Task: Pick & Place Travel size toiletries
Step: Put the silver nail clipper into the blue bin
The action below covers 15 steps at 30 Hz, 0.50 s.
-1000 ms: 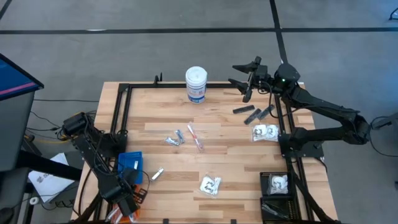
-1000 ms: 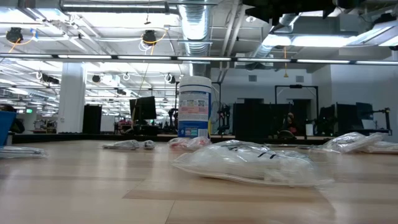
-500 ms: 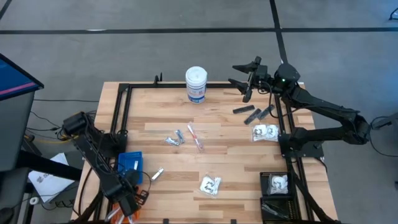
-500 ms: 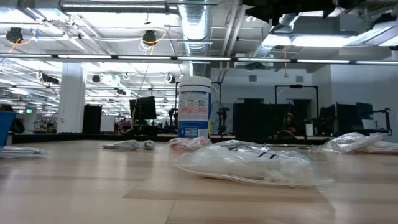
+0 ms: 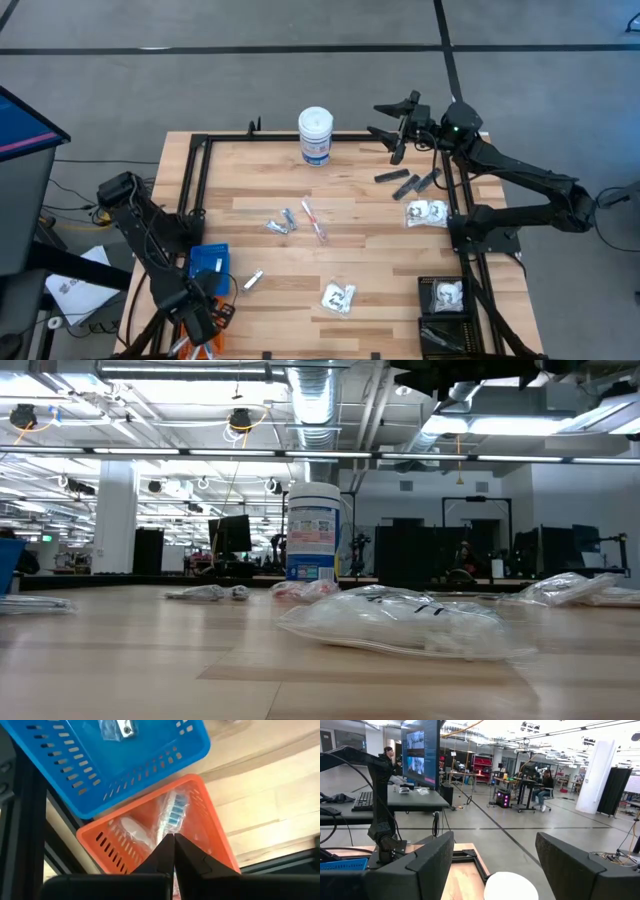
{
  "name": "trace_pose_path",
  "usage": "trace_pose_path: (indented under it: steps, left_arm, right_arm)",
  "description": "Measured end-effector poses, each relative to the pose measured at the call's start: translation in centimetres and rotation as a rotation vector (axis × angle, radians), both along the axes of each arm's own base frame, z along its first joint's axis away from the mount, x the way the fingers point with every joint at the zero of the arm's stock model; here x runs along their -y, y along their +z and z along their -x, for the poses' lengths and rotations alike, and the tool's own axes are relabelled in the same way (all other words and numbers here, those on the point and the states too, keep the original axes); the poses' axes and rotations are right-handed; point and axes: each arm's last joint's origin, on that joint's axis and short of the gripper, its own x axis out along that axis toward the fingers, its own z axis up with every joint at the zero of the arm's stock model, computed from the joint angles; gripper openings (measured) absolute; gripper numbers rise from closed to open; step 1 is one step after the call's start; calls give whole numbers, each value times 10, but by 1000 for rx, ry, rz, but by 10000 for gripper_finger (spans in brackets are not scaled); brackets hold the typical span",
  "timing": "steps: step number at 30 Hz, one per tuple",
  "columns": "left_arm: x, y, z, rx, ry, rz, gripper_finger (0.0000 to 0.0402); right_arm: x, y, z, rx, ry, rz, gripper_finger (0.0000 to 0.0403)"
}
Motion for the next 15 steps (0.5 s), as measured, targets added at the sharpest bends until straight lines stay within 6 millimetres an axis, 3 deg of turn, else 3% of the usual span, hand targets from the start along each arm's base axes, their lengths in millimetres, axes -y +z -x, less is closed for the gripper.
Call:
trace_pose_path:
  steps: [8,15]
  left_arm:
    - [-11,15,-3,231,-67,-88,0]
    - [-29,20,-22,321,-190,-181,1]
  right_arm:
    - [0,-3,0,-26,0,-17,276]
    - [0,-10,0,-79,1,-75,276]
